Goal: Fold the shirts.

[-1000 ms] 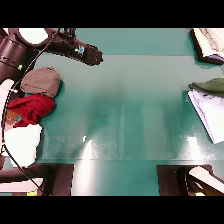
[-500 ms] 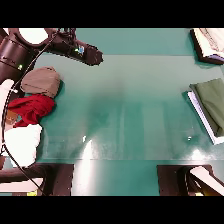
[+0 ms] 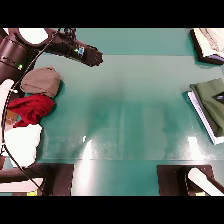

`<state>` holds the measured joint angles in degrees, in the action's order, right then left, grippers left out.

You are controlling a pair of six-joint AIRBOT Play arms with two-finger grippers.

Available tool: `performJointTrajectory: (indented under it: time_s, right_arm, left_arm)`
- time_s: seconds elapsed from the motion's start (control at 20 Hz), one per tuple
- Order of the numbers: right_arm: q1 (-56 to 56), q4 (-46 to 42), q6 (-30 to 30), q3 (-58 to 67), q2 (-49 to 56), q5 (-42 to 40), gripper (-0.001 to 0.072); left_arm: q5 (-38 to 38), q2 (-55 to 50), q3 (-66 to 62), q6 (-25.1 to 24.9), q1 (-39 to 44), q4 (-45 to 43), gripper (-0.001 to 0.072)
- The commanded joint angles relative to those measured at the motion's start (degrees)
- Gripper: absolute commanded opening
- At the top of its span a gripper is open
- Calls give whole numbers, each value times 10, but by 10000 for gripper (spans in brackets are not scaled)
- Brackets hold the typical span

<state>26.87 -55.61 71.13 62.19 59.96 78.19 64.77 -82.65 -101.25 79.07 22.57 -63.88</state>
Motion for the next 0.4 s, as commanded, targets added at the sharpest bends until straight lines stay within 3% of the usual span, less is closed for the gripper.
performJointTrajectory:
  time_s: [0.0,0.35]
  right_arm:
    - [-139,15,-2,0,0,-8,19]
    - [-236,15,-2,0,0,-31,19]
  left_arm:
    - [2,0,0,0,0,0,28]
    - [2,0,0,0,0,0,28]
